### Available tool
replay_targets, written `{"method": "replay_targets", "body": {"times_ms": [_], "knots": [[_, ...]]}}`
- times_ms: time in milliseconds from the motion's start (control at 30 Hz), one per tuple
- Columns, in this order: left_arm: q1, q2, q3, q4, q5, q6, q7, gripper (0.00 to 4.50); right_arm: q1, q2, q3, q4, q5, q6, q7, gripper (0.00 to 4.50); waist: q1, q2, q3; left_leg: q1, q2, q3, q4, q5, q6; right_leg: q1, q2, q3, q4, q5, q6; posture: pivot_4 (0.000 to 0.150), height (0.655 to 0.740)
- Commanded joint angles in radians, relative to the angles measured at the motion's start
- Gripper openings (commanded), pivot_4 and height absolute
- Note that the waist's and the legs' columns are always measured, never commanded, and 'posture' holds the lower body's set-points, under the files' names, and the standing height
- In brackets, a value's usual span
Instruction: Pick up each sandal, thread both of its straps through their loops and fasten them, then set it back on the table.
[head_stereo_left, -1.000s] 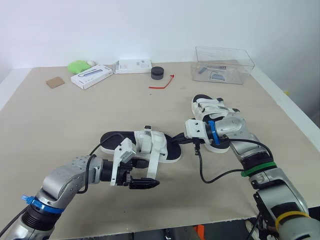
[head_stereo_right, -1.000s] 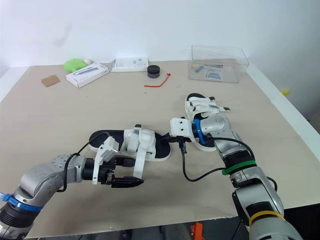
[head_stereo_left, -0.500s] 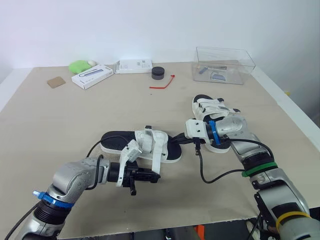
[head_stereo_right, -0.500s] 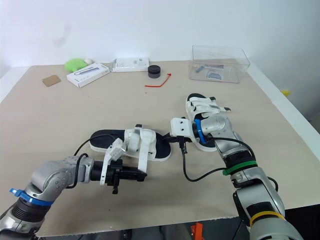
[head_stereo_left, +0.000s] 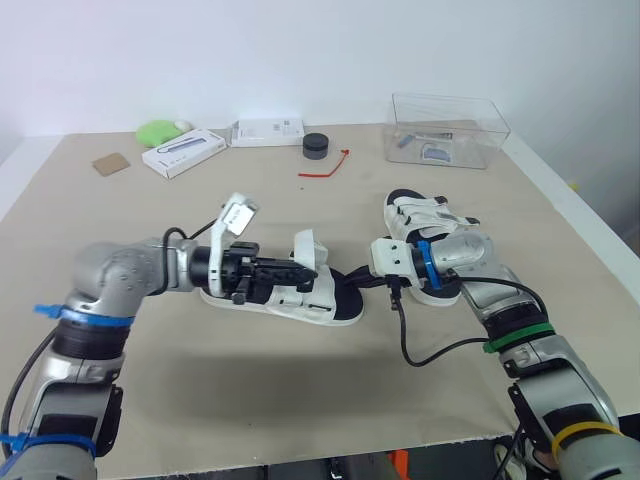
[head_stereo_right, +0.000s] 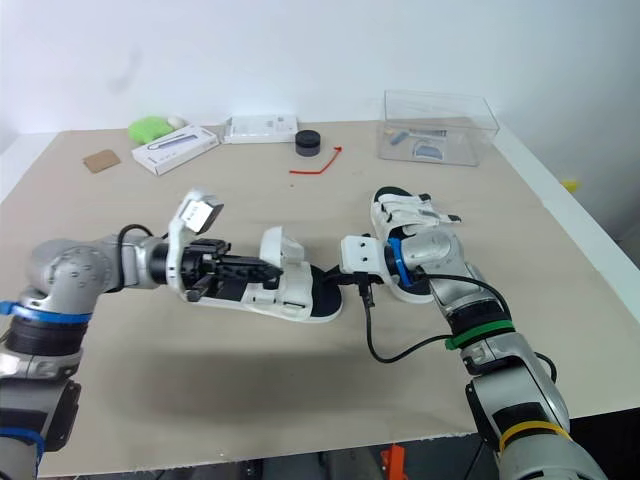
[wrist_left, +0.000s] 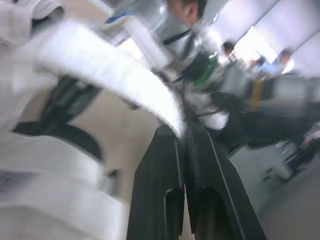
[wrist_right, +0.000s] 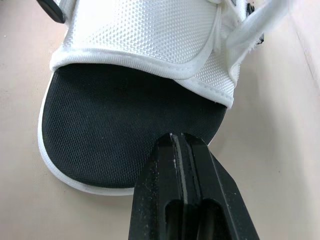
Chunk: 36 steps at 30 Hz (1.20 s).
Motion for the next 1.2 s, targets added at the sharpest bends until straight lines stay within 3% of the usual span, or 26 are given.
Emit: {"method": "replay_targets", "body": {"times_ms": [33, 233, 467, 1200], "knots": [[-0.033, -0.015, -0.075, 0.061, 0.106, -0.101, -0.088, 0.09, -0.003, -0.012, 0.004, 0.022, -0.015, 0.005, 0.006, 0.00, 0.000, 0.000, 0.000, 0.000, 0.000, 0.000, 0.000, 0.000, 0.000, 0.000, 0.000, 0.000, 0.000, 0.000, 0.000, 0.150, 0.7400], [-0.090, -0.054, -0.148, 0.168, 0.206, -0.167, -0.190, 0.09, 0.011, -0.025, -0.003, 0.000, -0.014, 0.013, -0.001, 0.00, 0.001, 0.000, 0.000, -0.001, 0.000, 0.001, 0.001, 0.000, 0.000, 0.000, 0.000, -0.001, 0.000, 0.000, 0.000, 0.150, 0.7400], [-0.163, -0.120, -0.115, 0.282, 0.253, -0.181, -0.199, 0.09, 0.033, -0.039, -0.009, -0.029, -0.011, 0.025, -0.006, 0.00, 0.002, 0.000, 0.000, -0.002, -0.001, 0.000, 0.001, 0.000, 0.000, 0.000, 0.000, -0.001, 0.000, 0.000, 0.001, 0.150, 0.7400], [-0.154, -0.156, -0.232, 0.259, 0.423, -0.227, -0.268, 0.09, 0.019, -0.034, -0.005, -0.019, -0.016, 0.025, -0.012, 0.00, 0.002, 0.000, 0.000, -0.002, -0.003, 0.000, 0.001, 0.000, 0.000, 0.001, -0.001, 0.000, 0.000, 0.000, 0.003, 0.150, 0.7400]]}}
